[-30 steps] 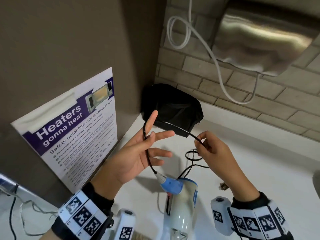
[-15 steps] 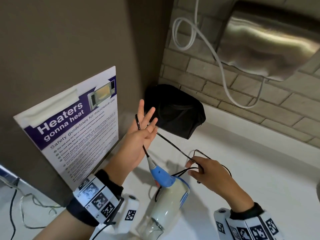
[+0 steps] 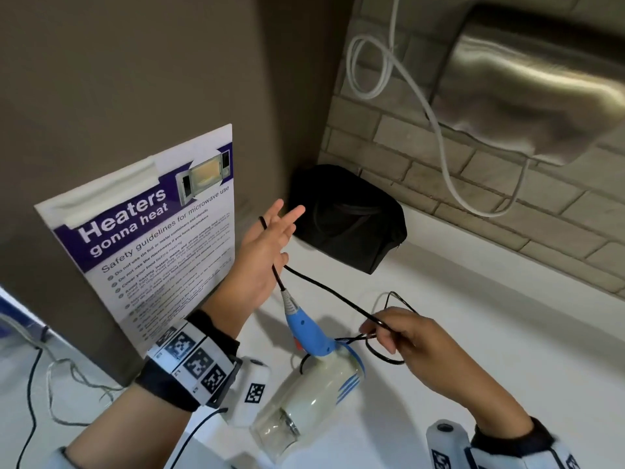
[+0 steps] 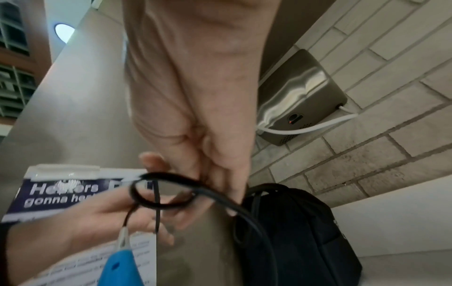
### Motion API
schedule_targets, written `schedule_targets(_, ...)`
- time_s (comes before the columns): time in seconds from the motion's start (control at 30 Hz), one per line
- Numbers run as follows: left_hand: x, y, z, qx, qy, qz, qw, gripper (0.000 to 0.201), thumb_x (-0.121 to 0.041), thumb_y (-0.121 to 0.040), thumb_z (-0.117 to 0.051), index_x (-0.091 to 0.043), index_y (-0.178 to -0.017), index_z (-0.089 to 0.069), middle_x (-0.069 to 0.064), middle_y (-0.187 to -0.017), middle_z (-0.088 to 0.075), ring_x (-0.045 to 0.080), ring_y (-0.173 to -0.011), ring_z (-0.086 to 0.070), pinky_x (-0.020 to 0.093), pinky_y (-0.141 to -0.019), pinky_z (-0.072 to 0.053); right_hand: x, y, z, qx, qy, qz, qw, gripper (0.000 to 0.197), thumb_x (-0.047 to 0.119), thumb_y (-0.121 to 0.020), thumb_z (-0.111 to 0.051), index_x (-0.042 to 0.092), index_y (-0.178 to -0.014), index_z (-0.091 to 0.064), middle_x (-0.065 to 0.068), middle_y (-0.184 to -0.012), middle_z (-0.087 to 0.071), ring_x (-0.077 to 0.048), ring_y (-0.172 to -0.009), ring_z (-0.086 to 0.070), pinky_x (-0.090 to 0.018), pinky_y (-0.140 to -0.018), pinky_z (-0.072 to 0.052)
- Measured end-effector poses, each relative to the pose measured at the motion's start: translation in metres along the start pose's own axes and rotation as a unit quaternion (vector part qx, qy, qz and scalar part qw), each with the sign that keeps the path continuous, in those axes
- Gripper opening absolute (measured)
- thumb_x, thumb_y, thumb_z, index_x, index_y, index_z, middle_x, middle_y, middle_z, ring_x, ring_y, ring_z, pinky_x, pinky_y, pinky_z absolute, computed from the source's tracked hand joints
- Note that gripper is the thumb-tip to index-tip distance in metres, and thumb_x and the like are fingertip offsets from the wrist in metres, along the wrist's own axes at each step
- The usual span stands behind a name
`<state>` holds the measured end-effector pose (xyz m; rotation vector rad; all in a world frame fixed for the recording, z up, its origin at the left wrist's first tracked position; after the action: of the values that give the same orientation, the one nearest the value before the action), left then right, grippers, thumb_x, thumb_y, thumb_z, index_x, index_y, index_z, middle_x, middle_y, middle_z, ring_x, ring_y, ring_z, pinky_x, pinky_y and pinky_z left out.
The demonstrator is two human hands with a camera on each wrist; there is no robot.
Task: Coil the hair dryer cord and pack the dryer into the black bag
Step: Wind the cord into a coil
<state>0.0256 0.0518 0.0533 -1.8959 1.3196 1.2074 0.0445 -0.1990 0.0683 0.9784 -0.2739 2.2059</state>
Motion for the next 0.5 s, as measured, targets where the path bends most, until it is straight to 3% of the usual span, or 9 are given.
schedule_targets(0.07, 0.0, -0.001, -0.001, 0.018, -0.018, 0.007, 1.0, 0.044, -0.025, -0.105, -0.026, -0.025, -0.149, -0.024, -0.004, -0.14, -0.054, 0.021, -0.14, -0.036, 0.043, -0.101, -0.031, 0.014, 0.005, 0.01, 0.02, -0.08, 0.012, 0.997, 0.041, -0.026, -0.08, -0.026, 0.008, -0.064, -0.043, -0.011, -0.096, -0.066, -0.003, -0.101, -0.062, -0.003, -0.065, -0.044)
schedule_targets(0.13, 0.0, -0.001, -0.002, 0.041, -0.033, 0.017, 0.998, 0.044, -0.027, -0.105, -0.022, -0.025, -0.149, -0.021, -0.002, -0.141, -0.054, 0.024, -0.14, -0.036, 0.053, -0.111, -0.018, 0.023, 0.008, 0.016, 0.027, -0.151, 0.032, 0.988, 0.037, -0.02, -0.09, -0.032, 0.005, -0.067, -0.045, -0.011, -0.09, -0.068, -0.008, -0.103, -0.065, -0.007, -0.07, -0.047)
schedule_targets(0.23, 0.001, -0.001, -0.002, 0.082, -0.049, 0.029, 0.995, 0.047, -0.035, -0.103, -0.023, -0.025, -0.149, -0.022, -0.003, -0.136, -0.058, 0.024, -0.136, -0.042, 0.05, -0.11, -0.02, 0.032, 0.007, 0.019, 0.023, -0.253, 0.064, 0.965, 0.02, 0.02, -0.096, -0.05, 0.01, -0.089, -0.065, -0.01, -0.073, -0.058, -0.024, -0.092, -0.067, -0.029, -0.087, -0.053)
schedule_targets(0.3, 0.003, -0.004, 0.0, 0.108, -0.061, 0.038, 0.991, 0.05, -0.04, -0.101, -0.025, -0.024, -0.149, -0.024, -0.004, -0.134, -0.06, 0.022, -0.132, -0.048, 0.043, -0.103, -0.028, 0.034, 0.002, 0.021, 0.04, -0.311, 0.063, 0.948, 0.034, 0.043, -0.09, -0.054, 0.017, -0.108, -0.066, -0.003, -0.063, -0.045, -0.022, -0.066, -0.06, -0.034, -0.076, -0.055)
schedule_targets(0.33, 0.004, -0.005, 0.001, 0.122, -0.068, 0.045, 0.989, 0.052, -0.042, -0.1, -0.026, -0.023, -0.148, -0.024, -0.003, -0.133, -0.061, 0.022, -0.128, -0.052, 0.039, -0.097, -0.03, 0.035, -0.001, 0.023, 0.039, -0.322, 0.058, 0.944, 0.04, 0.047, -0.088, -0.054, 0.017, -0.113, -0.065, 0.001, -0.06, -0.04, -0.017, -0.056, -0.05, -0.03, -0.064, -0.052)
schedule_targets(0.4, 0.005, -0.008, 0.002, 0.154, -0.085, 0.062, 0.982, 0.054, -0.044, -0.099, -0.029, -0.021, -0.148, -0.025, 0.002, -0.128, -0.065, 0.023, -0.121, -0.059, 0.037, -0.089, -0.032, 0.04, -0.008, 0.027, 0.016, -0.314, 0.059, 0.948, 0.041, 0.049, -0.088, -0.053, 0.019, -0.112, -0.065, 0.005, -0.057, -0.032, -0.01, -0.048, -0.03, -0.021, -0.047, -0.035)
schedule_targets(0.5, 0.003, -0.009, -0.002, 0.198, -0.119, 0.098, 0.968, 0.062, -0.049, -0.092, -0.042, -0.02, -0.145, -0.03, 0.009, -0.118, -0.07, 0.027, -0.111, -0.066, 0.036, -0.098, -0.034, 0.054, -0.016, 0.039, -0.051, -0.279, 0.084, 0.955, 0.027, 0.037, -0.091, -0.052, 0.019, -0.1, -0.069, 0.012, -0.053, -0.037, -0.007, -0.049, -0.027, -0.018, -0.046, -0.022)
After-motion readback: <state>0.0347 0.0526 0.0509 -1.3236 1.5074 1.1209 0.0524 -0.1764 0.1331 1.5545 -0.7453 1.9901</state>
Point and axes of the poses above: each hand's wrist, its own y-axis away from the middle knuckle, its own z-axis out of the back of the hand, x = y × z, the point moved 1 cm from there along -y, towards the middle knuckle
